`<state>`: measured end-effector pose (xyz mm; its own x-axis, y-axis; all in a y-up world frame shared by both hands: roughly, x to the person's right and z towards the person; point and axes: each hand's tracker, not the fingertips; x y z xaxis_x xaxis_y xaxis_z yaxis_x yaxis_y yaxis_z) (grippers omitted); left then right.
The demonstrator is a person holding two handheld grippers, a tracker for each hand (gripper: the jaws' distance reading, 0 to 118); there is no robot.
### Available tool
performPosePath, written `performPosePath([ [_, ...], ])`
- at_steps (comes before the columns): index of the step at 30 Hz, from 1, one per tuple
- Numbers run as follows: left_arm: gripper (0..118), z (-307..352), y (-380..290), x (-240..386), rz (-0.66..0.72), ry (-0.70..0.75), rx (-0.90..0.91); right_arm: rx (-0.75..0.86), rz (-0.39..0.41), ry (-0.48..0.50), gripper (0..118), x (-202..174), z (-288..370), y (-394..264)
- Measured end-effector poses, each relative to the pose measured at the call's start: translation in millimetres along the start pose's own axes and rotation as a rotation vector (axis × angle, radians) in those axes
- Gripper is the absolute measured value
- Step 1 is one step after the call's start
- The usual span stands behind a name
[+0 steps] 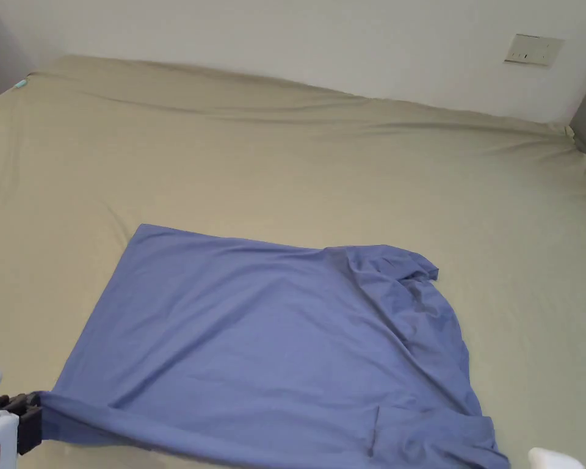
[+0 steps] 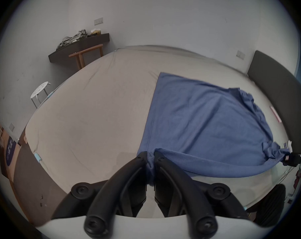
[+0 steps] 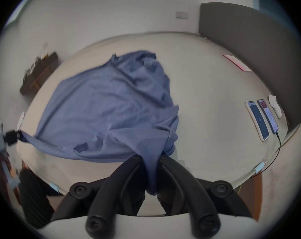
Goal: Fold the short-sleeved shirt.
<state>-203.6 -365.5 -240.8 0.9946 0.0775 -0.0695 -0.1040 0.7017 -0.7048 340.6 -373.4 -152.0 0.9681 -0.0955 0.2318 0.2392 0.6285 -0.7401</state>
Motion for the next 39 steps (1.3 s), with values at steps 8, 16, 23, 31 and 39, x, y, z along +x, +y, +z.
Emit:
performPosePath([
  [8, 5, -25, 48, 9, 0.034, -0.001, 0.059, 0.032, 0.004, -0.02, 10, -17, -23, 64],
  [16, 5, -114, 69, 22, -0.016, 0.036, -0.046, -0.168, 0.021, -0.058, 10, -19, -127, 108],
  [23, 5, -164, 75, 35, -0.059, 0.055, -0.106, -0.226, 0.056, -0.084, 10, -29, -173, 115],
  [31, 9, -191, 76, 38, -0.158, 0.056, -0.152, -0.195, 0.046, -0.097, 26, -23, -178, 117],
  [39, 116, -92, 121, 46, -0.117, 0.008, 0.157, 0.232, 0.134, -0.147, 112, -42, -86, 161],
])
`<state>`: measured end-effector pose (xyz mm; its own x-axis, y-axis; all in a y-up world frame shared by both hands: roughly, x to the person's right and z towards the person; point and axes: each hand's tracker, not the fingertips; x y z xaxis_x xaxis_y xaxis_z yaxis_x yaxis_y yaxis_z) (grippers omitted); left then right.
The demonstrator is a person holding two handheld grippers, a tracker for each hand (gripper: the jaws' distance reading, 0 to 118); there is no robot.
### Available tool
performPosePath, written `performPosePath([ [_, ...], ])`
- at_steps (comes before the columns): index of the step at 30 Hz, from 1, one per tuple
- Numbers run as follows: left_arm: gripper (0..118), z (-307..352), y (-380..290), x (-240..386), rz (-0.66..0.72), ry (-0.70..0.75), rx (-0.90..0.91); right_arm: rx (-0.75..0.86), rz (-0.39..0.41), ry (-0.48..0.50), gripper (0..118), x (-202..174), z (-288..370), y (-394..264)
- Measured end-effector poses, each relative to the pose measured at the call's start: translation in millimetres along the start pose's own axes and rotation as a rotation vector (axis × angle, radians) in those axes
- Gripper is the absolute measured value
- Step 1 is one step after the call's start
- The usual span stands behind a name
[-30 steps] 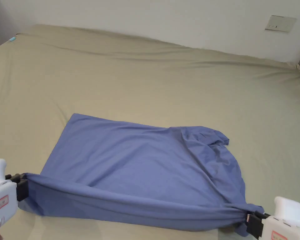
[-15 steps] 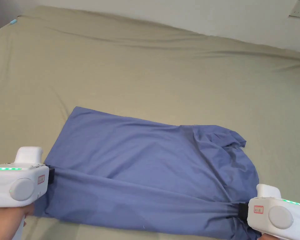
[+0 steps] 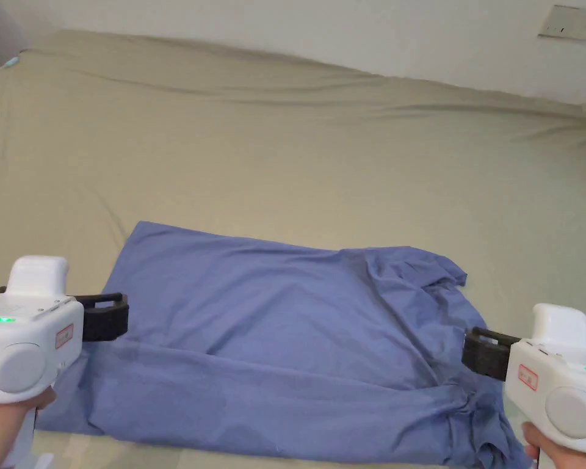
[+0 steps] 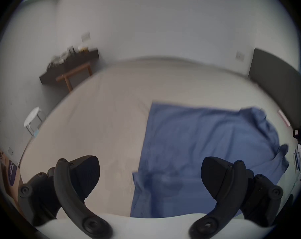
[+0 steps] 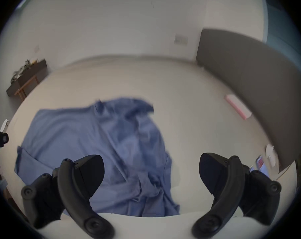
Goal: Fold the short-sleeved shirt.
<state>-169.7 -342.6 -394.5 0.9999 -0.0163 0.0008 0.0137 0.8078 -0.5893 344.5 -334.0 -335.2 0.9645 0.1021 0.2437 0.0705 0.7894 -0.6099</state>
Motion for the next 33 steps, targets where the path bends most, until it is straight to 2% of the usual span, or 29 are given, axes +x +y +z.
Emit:
performPosePath([
  [3, 116, 58, 31, 11, 0.004, -0.018, 0.197, 0.178, 0.054, 0.033, 112, -10, 56, 32],
  [6, 116, 117, 54, 26, -0.014, -0.041, 0.345, 0.387, 0.12, 0.004, 113, -41, 129, 56],
  [8, 115, 141, 62, 35, -0.024, -0.032, 0.414, 0.444, 0.132, 0.017, 111, -49, 154, 63],
  [9, 114, 157, 65, 40, -0.029, -0.029, 0.454, 0.47, 0.139, 0.023, 106, -56, 169, 66],
  [10, 110, 167, 67, 45, -0.03, -0.025, 0.477, 0.479, 0.146, 0.037, 92, -62, 180, 67],
  [11, 101, 178, 68, 51, -0.037, -0.023, 0.503, 0.494, 0.154, 0.053, 71, -69, 191, 68],
  [12, 85, 187, 69, 57, -0.049, -0.021, 0.511, 0.512, 0.168, 0.068, 49, -71, 195, 67],
  [15, 63, 203, 66, 73, -0.083, 0.011, 0.536, 0.548, 0.201, 0.066, 26, -88, 209, 62],
  [16, 32, 206, 63, 77, -0.095, 0.018, 0.544, 0.564, 0.215, 0.058, 7, -90, 208, 58],
  [17, 17, 208, 60, 79, -0.108, 0.013, 0.548, 0.57, 0.224, 0.056, 3, -93, 209, 57],
  [18, 14, 211, 57, 84, -0.14, 0.023, 0.556, 0.563, 0.233, 0.062, 0, -95, 209, 56],
  [19, 12, 211, 54, 88, -0.189, 0.047, 0.559, 0.558, 0.24, 0.068, 0, -96, 209, 56],
  [21, 0, 213, 48, 92, -0.223, 0.069, 0.571, 0.559, 0.246, 0.075, 0, -99, 211, 50],
  [24, 0, 212, 48, 86, -0.18, 0.01, 0.528, 0.553, 0.252, 0.071, 0, -108, 217, 45],
  [27, 0, 202, 46, 79, -0.157, 0.008, 0.487, 0.537, 0.242, 0.082, 0, -109, 218, 44],
  [30, 0, 179, 37, 65, -0.094, -0.061, 0.37, 0.529, 0.243, 0.078, 0, -106, 218, 40],
  [33, 4, 148, 16, 49, -0.047, -0.053, 0.252, 0.509, 0.244, 0.069, 0, -102, 215, 37],
])
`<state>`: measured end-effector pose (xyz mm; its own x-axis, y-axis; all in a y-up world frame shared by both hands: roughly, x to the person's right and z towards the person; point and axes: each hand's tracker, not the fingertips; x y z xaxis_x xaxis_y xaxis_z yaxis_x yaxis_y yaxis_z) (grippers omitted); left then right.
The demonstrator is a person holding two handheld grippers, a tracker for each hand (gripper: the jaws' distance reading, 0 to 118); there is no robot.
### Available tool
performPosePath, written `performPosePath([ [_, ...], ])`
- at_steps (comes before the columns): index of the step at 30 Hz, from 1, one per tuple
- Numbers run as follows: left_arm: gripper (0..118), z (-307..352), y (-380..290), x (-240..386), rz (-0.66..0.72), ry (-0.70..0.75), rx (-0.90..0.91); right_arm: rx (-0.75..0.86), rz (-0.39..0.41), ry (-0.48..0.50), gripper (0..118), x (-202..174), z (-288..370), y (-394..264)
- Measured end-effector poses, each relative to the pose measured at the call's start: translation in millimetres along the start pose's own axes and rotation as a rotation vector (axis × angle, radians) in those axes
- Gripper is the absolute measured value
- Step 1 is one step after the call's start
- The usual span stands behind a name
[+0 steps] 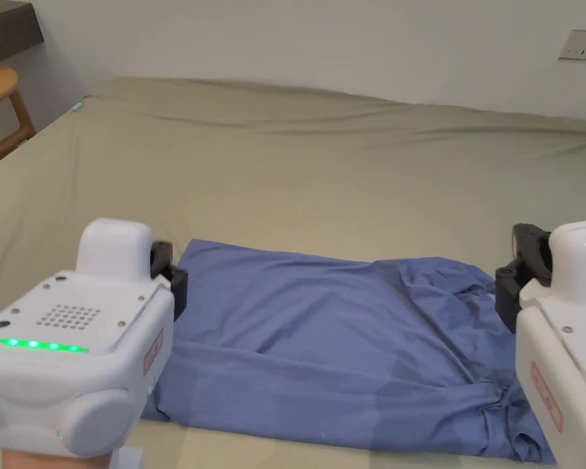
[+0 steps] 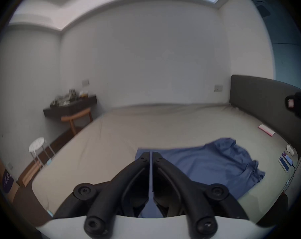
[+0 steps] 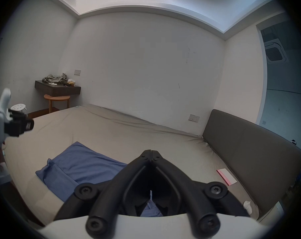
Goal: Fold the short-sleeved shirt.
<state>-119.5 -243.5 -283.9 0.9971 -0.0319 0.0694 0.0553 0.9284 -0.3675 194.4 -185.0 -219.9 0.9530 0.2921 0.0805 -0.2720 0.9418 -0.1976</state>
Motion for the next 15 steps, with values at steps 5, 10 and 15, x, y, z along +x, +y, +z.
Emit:
performPosePath([
  [5, 116, -58, -76, -37, 0.073, 0.054, -0.322, -0.063, -0.008, -0.018, 0, 16, -6, -18],
  [10, 116, -106, -134, -63, 0.122, 0.148, -0.5, -0.122, -0.001, -0.052, 0, 30, -13, -36],
  [15, 110, -143, -166, -72, 0.157, 0.19, -0.604, -0.193, -0.009, -0.074, 0, 47, -25, -62],
])
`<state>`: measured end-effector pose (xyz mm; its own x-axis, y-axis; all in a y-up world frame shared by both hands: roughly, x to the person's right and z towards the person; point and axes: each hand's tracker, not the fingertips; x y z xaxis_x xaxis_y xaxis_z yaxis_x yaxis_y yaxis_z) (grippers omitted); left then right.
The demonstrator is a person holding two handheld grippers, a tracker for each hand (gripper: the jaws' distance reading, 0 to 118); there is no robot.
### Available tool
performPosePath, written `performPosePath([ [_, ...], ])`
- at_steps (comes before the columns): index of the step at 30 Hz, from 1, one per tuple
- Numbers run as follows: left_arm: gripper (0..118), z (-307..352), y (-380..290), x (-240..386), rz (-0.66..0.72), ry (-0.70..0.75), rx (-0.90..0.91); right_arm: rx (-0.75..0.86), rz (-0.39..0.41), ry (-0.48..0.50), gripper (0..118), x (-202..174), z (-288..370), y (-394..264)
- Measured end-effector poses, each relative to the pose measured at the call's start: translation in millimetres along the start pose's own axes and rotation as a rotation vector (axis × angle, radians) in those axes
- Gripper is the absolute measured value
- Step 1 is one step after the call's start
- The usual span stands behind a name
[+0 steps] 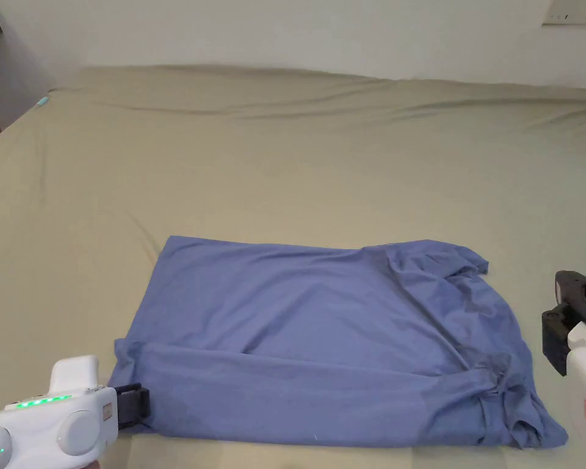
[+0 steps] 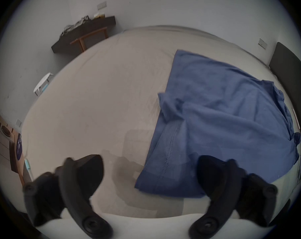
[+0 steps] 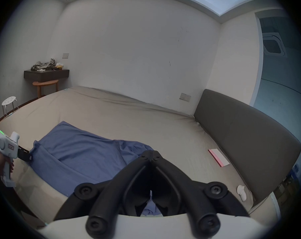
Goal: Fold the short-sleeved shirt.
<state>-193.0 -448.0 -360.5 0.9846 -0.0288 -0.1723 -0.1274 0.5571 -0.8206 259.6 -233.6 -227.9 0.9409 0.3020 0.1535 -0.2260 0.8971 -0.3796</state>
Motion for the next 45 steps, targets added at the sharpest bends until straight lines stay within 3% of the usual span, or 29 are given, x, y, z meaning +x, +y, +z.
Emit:
performPosePath([
  [2, 82, -5, -3, 2, -0.001, -0.07, -0.011, -0.033, 0.002, 0.0, 0, 5, -6, -7],
  [4, 67, 5, -5, 9, -0.001, -0.049, 0.023, -0.076, -0.014, 0.007, 0, 11, -15, -15],
  [6, 31, 10, -2, 15, -0.069, -0.128, 0.025, -0.141, -0.056, 0.019, 0, 19, -27, -26],
  [7, 5, 15, -2, 21, -0.09, -0.134, 0.035, -0.155, -0.079, 0.018, 3, 24, -34, -33],
  [9, 5, 25, 0, 28, -0.136, -0.077, 0.076, -0.232, -0.098, 0.024, 23, 27, -47, -46],
  [11, 5, 40, 4, 25, -0.095, -0.099, 0.136, -0.36, -0.121, 0.056, 52, 34, -70, -68],
  [12, 5, 47, 6, 23, -0.074, -0.107, 0.152, -0.415, -0.137, 0.066, 72, 32, -80, -81],
  [13, 5, 53, 8, 22, -0.07, -0.115, 0.154, -0.47, -0.14, 0.068, 103, 34, -90, -93],
  [14, 5, 61, 10, 22, -0.069, -0.118, 0.17, -0.538, -0.151, 0.068, 116, 35, -104, -108],
  [15, 5, 67, 12, 21, -0.07, -0.122, 0.191, -0.593, -0.157, 0.072, 118, 37, -114, -121],
  [19, 5, 81, 16, 24, -0.099, -0.124, 0.223, -0.752, -0.228, 0.044, 115, 46, -161, -172],
  [21, 5, 82, 17, 24, -0.102, -0.118, 0.233, -0.796, -0.219, 0.053, 115, 43, -174, -188],
  [23, 5, 85, 18, 26, -0.103, -0.111, 0.233, -0.821, -0.213, 0.064, 116, 42, -184, -200],
  [27, 5, 81, 19, 26, -0.107, -0.1, 0.225, -0.808, -0.303, 0.104, 113, 44, -184, -201],
  [30, 5, 79, 17, 26, -0.109, -0.095, 0.213, -0.769, -0.293, 0.183, 84, 49, -186, -201],
  [33, 5, 77, 15, 25, -0.115, -0.093, 0.204, -0.741, -0.334, 0.298, 14, 42, -175, -188],
  [35, 5, 78, 15, 21, -0.116, -0.087, 0.203, -0.746, -0.302, 0.213, 14, 44, -171, -182],
  [45, 5, 117, 11, -1, -0.179, -0.108, 0.214, -0.675, -0.369, 0.244, 14, 64, -77, -114],
])
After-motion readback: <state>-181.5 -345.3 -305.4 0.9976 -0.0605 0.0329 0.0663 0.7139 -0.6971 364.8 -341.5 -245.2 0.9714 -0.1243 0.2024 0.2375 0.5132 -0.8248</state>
